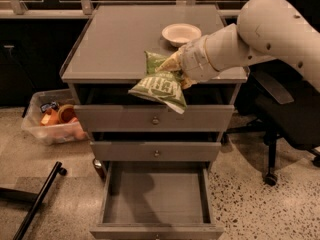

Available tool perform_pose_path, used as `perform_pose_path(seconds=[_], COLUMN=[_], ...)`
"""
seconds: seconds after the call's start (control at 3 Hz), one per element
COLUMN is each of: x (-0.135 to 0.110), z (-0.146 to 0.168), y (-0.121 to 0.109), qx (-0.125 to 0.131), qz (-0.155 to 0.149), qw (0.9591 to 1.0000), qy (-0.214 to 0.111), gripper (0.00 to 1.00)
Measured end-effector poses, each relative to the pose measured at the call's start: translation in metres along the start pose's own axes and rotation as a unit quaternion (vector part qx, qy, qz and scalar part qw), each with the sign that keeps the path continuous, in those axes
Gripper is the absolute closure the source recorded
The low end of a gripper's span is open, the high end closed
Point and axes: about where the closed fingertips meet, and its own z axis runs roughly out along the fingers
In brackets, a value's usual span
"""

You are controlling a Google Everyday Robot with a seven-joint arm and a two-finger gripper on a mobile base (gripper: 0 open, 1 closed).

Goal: Pick green jalapeno chip bag from bottom drawer and place on counter

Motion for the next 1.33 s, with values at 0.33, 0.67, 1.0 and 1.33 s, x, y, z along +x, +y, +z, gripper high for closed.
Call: perform_pose_path(seconds=[0.33,0.67,1.0,1.33], x=[0.0,0.015,0.054,0.093], z=[0.0,0.005,0.027,0.061], y=[0.0,-0.01,-0.024,-0.043], qx=[0.0,0.009,0.024,0.045], qz=[0.0,0.001,0.004,0.01], qw=[1.0,0.9995,0.998,0.997], qy=[0.0,0.031,0.058,0.063], gripper=[1.0,1.0,1.0,1.0])
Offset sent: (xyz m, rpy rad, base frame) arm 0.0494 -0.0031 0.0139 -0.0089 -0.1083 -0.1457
